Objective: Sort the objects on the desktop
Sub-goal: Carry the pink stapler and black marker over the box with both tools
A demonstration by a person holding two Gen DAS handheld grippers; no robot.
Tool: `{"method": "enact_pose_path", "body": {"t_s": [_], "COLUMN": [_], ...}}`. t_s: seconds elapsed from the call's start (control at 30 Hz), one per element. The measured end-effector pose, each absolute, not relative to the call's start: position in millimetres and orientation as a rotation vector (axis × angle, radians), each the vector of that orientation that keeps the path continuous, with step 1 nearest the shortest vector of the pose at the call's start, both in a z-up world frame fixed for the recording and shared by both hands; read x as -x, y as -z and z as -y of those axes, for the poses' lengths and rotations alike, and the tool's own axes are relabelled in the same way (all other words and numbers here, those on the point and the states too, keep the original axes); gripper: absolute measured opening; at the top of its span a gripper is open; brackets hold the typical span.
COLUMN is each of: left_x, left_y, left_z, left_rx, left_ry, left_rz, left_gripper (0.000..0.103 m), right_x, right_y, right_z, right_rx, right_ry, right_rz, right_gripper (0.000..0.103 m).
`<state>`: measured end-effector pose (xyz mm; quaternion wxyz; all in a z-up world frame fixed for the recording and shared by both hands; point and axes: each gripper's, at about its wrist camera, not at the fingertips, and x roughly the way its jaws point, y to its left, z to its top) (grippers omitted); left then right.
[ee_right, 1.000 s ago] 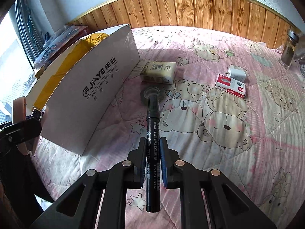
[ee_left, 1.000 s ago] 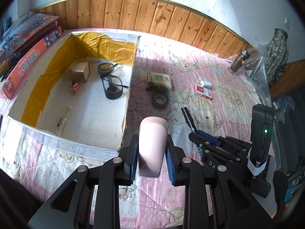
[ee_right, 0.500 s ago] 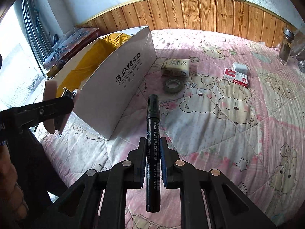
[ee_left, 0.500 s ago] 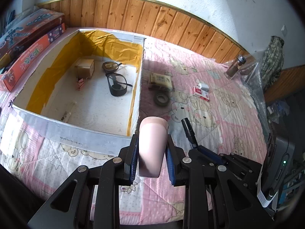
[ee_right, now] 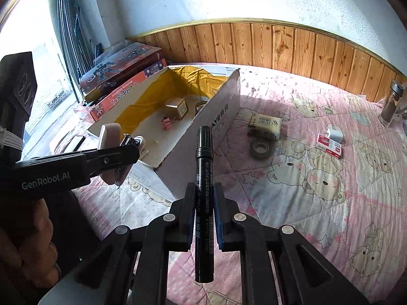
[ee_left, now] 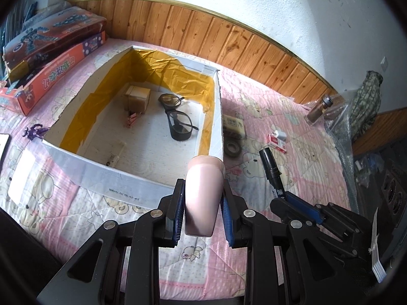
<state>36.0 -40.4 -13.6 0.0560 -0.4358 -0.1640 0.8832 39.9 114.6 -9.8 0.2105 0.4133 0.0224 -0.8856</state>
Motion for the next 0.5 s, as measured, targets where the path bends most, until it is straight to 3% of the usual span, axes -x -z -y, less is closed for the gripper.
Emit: {"method": "enact_pose_path", "body": {"t_s": [0.5], "left_x": [-27.8], "left_y": [2.4], "left_z": [81.3], "left_rx": [1.303], "left_ry": [-2.726], "left_rz": [0.521], "left_gripper": [0.027], "right_x": [-17.1], "right_y": [-16.3], "right_z": [-74.1], "right_rx": [-1.102], "right_ry": [2.402], "right_rz": [-0.115], "right_gripper": [0.015]}}
